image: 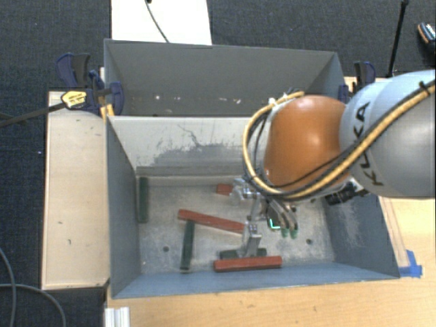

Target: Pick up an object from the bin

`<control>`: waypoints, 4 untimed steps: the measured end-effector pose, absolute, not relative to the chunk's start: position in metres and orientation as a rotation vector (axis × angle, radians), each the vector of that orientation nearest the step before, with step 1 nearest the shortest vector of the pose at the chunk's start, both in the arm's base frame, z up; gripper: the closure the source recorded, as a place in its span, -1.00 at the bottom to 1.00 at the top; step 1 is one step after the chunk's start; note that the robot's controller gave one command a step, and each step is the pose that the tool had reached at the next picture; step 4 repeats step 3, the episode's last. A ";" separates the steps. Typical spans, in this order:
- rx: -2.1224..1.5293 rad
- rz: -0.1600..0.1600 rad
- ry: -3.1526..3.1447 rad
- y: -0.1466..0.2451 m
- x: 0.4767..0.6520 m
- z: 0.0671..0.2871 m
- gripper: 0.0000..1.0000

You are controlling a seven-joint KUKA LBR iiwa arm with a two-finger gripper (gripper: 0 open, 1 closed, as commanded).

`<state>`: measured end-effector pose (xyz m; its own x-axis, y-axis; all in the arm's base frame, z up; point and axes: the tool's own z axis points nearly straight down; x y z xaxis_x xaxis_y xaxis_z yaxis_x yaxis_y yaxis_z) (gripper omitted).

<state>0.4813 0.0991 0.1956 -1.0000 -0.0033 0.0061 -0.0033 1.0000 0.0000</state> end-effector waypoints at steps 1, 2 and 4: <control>-1.129 -0.001 -2.934 0.106 0.542 0.069 -1.00; -1.131 -0.003 -2.934 0.106 0.542 0.071 1.00; -1.170 -0.006 -2.924 0.075 0.549 0.227 1.00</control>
Offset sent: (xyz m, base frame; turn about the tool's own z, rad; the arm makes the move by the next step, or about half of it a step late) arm 0.0603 0.0067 -0.1256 0.7379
